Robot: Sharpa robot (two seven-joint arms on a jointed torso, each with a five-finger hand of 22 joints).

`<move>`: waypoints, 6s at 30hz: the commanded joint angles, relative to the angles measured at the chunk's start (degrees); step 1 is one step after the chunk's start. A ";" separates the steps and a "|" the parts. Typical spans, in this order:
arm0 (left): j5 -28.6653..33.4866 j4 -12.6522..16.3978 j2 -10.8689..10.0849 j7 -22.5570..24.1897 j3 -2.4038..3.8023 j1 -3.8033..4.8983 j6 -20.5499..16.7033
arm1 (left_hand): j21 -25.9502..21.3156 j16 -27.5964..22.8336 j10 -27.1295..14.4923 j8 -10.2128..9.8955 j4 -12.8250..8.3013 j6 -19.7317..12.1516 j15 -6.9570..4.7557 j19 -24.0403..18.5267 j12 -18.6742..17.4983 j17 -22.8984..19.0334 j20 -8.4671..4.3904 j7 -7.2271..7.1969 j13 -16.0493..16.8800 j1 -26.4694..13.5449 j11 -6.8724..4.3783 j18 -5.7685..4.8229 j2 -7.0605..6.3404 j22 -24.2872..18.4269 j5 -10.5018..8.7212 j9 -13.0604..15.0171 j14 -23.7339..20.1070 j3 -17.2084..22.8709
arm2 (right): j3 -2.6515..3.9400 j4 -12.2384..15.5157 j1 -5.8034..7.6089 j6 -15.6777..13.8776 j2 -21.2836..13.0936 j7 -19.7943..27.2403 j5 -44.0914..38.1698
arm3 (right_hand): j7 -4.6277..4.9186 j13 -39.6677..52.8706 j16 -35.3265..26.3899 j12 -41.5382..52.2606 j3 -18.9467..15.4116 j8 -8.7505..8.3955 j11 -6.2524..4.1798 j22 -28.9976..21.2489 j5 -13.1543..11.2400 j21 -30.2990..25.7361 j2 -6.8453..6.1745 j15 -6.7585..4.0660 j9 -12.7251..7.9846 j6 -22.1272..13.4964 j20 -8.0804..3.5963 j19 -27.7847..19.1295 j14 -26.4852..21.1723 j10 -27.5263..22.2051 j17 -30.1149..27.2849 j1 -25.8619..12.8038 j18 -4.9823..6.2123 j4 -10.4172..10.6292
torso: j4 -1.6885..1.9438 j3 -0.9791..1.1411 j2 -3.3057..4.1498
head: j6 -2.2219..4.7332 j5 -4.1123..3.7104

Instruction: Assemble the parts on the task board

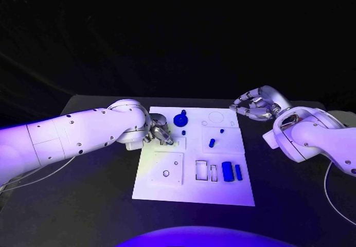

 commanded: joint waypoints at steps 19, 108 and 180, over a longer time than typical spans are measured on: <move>1.53 -0.72 0.85 -0.06 -0.05 -0.03 2.51 | 0.39 0.70 0.96 1.06 -8.15 2.72 -0.47 0.37 1.20 11.62 -0.05 -2.80 1.32 -1.93 -0.36 -0.70 1.80 0.30 0.16 -0.17 5.32 8.53 | 0.00 0.65 -0.05 -0.83 -0.30 1.07 -0.13 | -0.16 5.86 -0.25 0.16 0.64 0.44 -0.27 13.69 0.75 -0.10 0.32 -0.46 -0.04 -0.07 -0.35 4.69 5.03 0.16 11.89 -0.20 0.20 -0.03 | -0.01 0.05 0.05 | -0.21 -0.10; 5.67 -2.83 2.10 -0.37 0.38 1.03 8.63 | 0.88 1.92 4.72 0.77 -6.62 6.20 -1.12 2.00 5.68 15.09 -0.64 -4.11 8.35 -10.18 -1.33 -1.23 9.54 2.73 -4.81 -5.44 6.16 7.27 | -0.01 0.72 -0.33 -0.97 -0.31 1.38 1.05 | -0.13 5.73 -0.31 0.12 4.04 1.38 -0.33 13.71 8.74 -0.17 -1.05 -0.56 -0.55 -0.45 -0.50 4.72 5.04 0.14 11.88 0.20 0.20 -0.08 | 0.03 0.02 0.02 | -1.38 -0.10; 6.21 -6.25 3.45 -0.95 0.35 1.77 11.26 | 0.97 1.92 4.83 0.78 -7.26 6.41 -1.13 2.12 5.71 15.09 -0.66 -4.08 8.57 -9.73 -1.33 -1.28 9.37 2.98 -4.52 -5.75 6.16 8.03 | -0.01 0.62 -0.55 -1.01 -0.39 1.43 1.06 | -0.11 5.76 -0.31 0.18 4.48 1.48 -0.32 13.70 9.26 -0.19 -1.25 -0.56 -0.62 -0.46 -0.50 4.71 5.05 0.18 11.90 0.01 0.20 -0.03 | 0.00 0.02 0.05 | -1.73 0.04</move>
